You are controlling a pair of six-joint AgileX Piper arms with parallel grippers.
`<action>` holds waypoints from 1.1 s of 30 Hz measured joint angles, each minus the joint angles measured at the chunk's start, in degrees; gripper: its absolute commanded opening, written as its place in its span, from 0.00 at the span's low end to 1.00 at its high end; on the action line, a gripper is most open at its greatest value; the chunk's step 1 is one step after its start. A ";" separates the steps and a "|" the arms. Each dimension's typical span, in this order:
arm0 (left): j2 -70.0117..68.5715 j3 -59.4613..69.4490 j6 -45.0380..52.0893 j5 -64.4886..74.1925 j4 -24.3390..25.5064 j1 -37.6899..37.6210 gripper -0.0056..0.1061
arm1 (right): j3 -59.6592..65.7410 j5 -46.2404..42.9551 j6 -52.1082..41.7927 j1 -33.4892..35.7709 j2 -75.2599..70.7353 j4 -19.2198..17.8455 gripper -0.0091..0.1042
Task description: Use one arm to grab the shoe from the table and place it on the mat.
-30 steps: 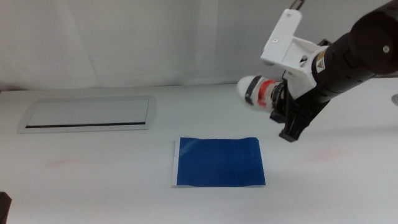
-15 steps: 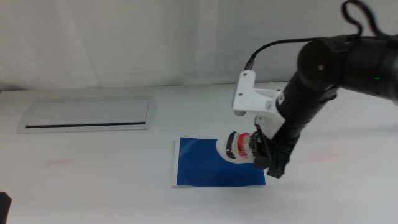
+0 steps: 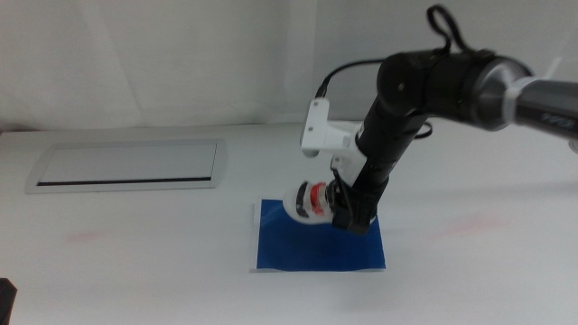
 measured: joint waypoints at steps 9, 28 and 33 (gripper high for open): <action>0.00 0.00 0.00 0.00 0.00 0.00 0.02 | -0.27 0.04 -1.44 0.00 5.22 0.59 0.06; 0.00 0.00 0.00 0.00 0.00 0.00 0.02 | -0.53 -1.83 -2.59 0.00 7.50 1.75 0.49; 0.00 0.00 0.00 0.00 0.00 0.00 0.02 | -0.53 -4.15 -0.95 0.00 7.73 1.87 0.99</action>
